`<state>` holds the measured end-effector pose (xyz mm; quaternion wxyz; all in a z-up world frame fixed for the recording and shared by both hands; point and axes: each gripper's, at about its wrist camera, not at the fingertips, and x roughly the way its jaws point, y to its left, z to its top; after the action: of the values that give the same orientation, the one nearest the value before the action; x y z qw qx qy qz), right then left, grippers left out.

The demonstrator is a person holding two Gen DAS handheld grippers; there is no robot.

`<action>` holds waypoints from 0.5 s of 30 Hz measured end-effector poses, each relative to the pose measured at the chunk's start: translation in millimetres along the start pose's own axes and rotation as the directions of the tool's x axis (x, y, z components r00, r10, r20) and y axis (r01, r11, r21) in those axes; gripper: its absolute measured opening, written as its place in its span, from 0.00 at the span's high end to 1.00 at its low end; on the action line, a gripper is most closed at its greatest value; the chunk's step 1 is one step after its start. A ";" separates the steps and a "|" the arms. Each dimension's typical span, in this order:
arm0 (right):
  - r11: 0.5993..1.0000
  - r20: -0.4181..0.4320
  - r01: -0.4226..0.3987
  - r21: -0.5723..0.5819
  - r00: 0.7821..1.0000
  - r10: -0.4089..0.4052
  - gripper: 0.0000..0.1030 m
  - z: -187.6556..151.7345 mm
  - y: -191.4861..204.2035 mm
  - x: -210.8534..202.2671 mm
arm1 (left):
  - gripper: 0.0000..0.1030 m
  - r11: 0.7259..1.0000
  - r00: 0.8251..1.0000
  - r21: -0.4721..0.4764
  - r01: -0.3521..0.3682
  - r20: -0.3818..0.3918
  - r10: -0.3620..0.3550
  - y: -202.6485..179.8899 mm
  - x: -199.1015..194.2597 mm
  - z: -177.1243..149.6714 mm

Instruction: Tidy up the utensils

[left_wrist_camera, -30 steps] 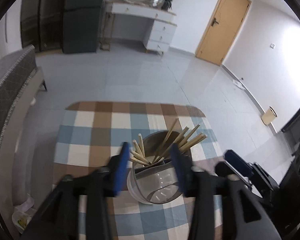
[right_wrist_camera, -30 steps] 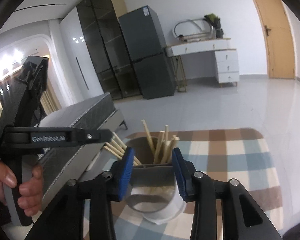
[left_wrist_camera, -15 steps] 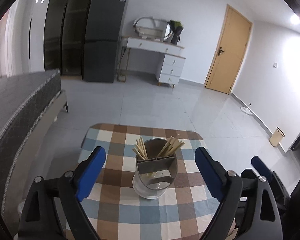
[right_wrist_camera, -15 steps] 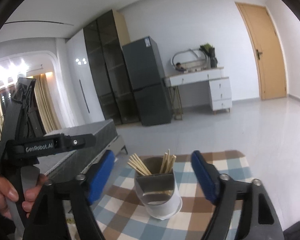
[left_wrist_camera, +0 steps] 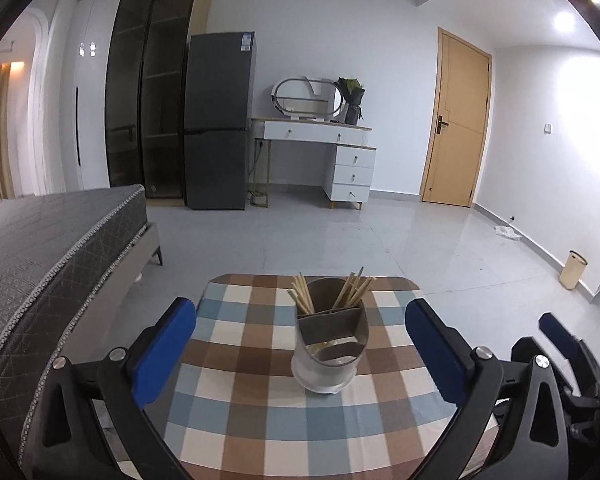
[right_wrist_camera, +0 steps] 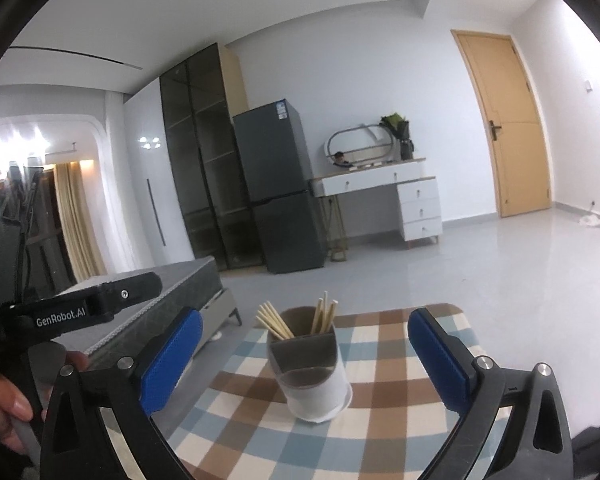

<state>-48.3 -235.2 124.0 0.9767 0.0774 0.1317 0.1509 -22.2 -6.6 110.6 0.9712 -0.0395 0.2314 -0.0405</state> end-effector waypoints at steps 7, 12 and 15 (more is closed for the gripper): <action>0.998 0.004 0.038 -0.050 0.999 -0.038 0.00 -25.6 6.8 -2.6 | 0.01 0.999 0.999 -0.007 -0.036 0.024 0.036 4.8 9.2 -27.0; 0.998 -0.021 0.037 -0.051 0.999 -0.038 0.00 -40.9 6.7 -1.6 | 0.01 0.999 0.999 -0.005 -0.052 0.013 0.053 4.1 15.6 -45.1; 0.997 -0.037 0.049 -0.059 0.998 -0.052 0.00 -48.4 5.8 1.5 | 0.01 0.999 0.998 -0.003 -0.055 -0.006 0.055 4.8 23.0 -53.7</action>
<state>-62.1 -223.9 78.6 0.9793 0.0428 0.1479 0.1314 -25.7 -7.1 52.0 0.9712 -0.0345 0.2352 -0.0137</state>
